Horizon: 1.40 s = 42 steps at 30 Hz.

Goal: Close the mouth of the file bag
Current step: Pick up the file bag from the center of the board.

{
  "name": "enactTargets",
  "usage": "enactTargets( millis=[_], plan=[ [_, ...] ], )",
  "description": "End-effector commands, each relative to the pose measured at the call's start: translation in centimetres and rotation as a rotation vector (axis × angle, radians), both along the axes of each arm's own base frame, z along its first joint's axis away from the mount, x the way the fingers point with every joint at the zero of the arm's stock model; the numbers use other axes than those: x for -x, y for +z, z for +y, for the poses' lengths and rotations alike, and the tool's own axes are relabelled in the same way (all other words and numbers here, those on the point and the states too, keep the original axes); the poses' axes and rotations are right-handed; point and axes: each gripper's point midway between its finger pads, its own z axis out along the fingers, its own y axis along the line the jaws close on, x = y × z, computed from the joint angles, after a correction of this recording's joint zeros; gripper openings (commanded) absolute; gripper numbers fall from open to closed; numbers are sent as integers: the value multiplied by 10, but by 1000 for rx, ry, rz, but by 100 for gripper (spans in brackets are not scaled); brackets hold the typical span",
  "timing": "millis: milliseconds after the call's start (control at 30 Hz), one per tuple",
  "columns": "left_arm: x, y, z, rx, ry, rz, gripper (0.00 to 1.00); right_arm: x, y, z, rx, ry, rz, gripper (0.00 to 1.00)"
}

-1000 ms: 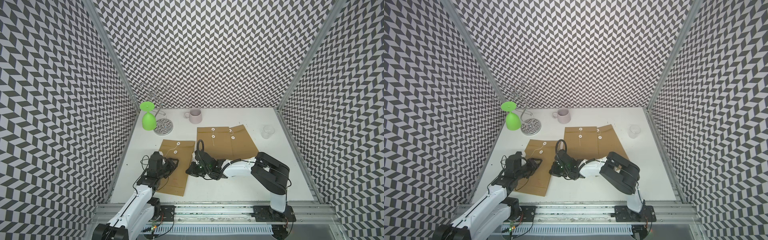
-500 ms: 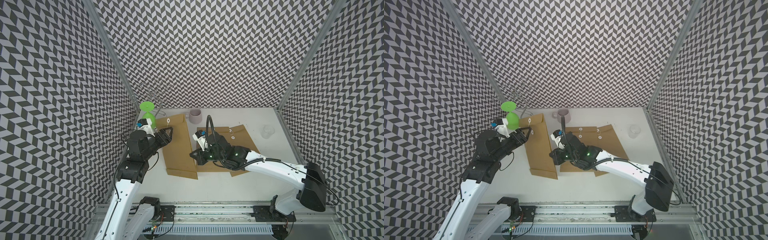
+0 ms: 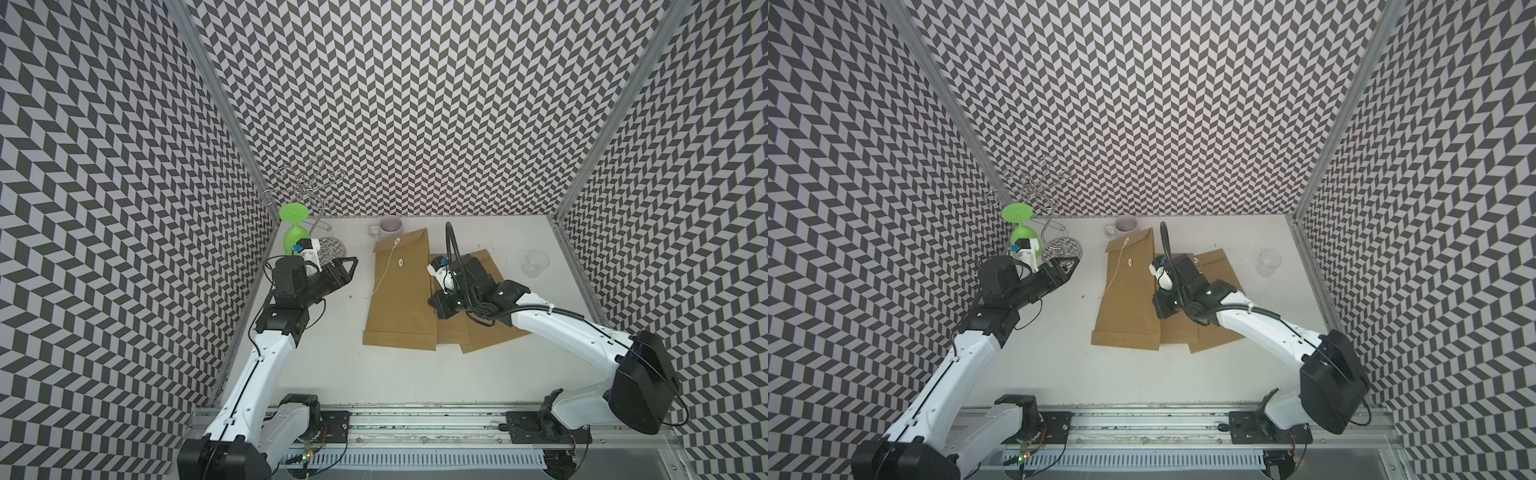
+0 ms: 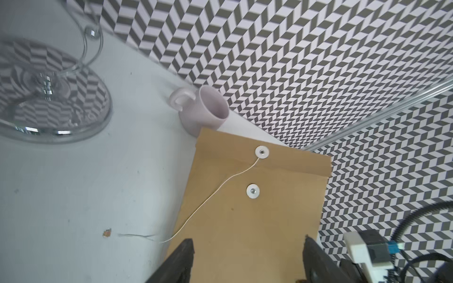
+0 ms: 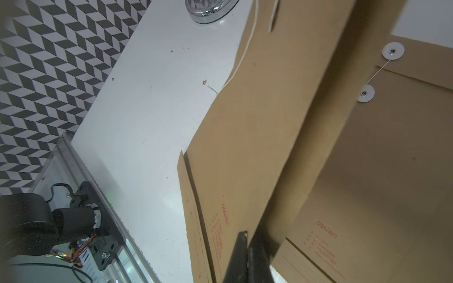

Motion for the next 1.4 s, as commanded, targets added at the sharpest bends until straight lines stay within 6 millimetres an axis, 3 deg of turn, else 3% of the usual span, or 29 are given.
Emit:
enactTargets(
  millis=[0,67,267,367,567,1067,1167,1267,1367],
  plan=[
    [-7,3,-7,109,-55,-68,72,0,16,-4,2,61,-151,0],
    [-10,-7,-6,112,-58,-69,72,5,32,-2,-48,99,-216,0],
    [-15,-12,5,97,-51,-133,73,25,86,-1,-256,173,-371,0],
    [-12,-7,14,179,-73,-183,74,34,102,-3,-331,204,-394,0],
    [1,30,17,198,-165,-344,73,45,116,-6,-430,279,-362,0],
    [32,84,-34,170,-440,-603,68,75,148,2,-572,455,-322,0],
    [38,96,-45,166,-489,-645,55,73,146,-1,-585,456,-300,0],
    [42,107,-43,165,-502,-686,31,66,144,-6,-595,431,-286,0],
    [48,115,-42,187,-503,-717,16,63,145,-7,-609,422,-276,0]
  ],
)
